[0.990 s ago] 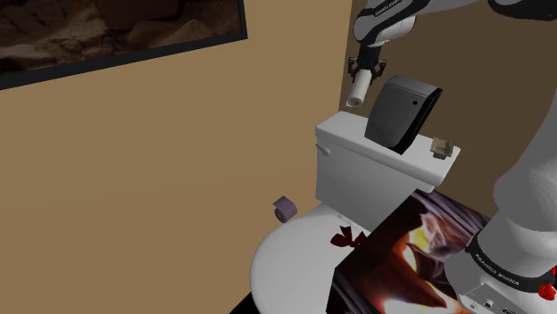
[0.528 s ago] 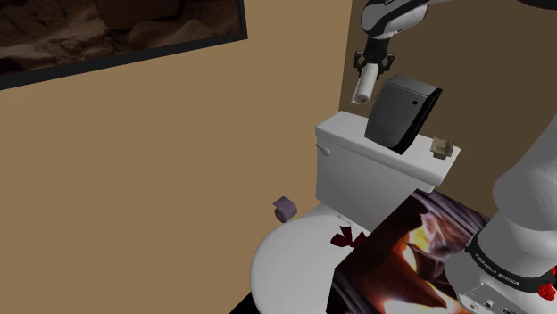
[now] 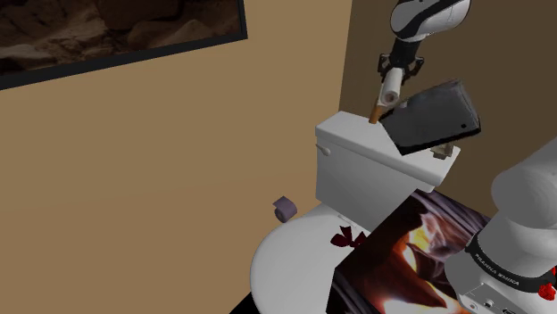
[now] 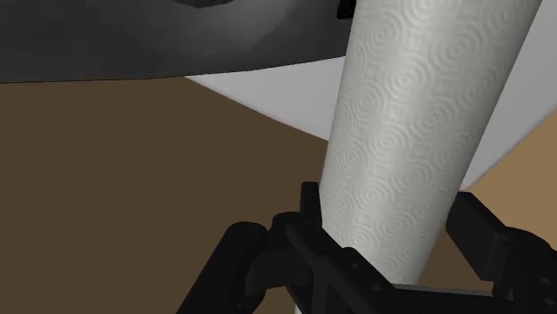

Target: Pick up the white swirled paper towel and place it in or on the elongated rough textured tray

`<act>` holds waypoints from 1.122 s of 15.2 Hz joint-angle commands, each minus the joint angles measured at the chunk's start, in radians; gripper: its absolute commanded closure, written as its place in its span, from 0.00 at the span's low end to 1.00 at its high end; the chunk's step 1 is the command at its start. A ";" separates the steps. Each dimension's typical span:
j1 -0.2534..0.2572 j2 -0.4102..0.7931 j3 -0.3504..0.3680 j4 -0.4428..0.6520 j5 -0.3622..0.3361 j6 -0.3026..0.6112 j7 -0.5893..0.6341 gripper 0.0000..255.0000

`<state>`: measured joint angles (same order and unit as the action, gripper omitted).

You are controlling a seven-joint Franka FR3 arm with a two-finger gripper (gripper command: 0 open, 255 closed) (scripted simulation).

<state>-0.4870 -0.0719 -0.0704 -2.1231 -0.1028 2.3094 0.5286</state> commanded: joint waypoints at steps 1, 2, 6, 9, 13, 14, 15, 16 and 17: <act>-0.014 -0.069 -0.016 -0.077 0.000 0.007 -0.030 1.00; -0.020 -0.102 -0.024 -0.112 -0.001 0.010 -0.043 1.00; -0.047 -0.234 -0.058 -0.241 -0.010 0.012 -0.097 1.00; -0.070 -0.333 -0.088 -0.327 -0.024 0.003 -0.140 1.00; -0.108 -0.465 -0.133 -0.427 -0.050 -0.024 -0.201 1.00; -0.119 -0.498 -0.144 -0.449 -0.057 -0.033 -0.218 1.00; -0.131 -0.530 -0.157 -0.470 -0.066 -0.044 -0.235 1.00; -0.144 -0.563 -0.169 -0.490 -0.075 -0.055 -0.252 1.00; -0.155 -0.591 -0.181 -0.507 -0.082 -0.065 -0.268 1.00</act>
<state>-0.6292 -0.6267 -0.2378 -2.6136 -0.1763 2.2625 0.2808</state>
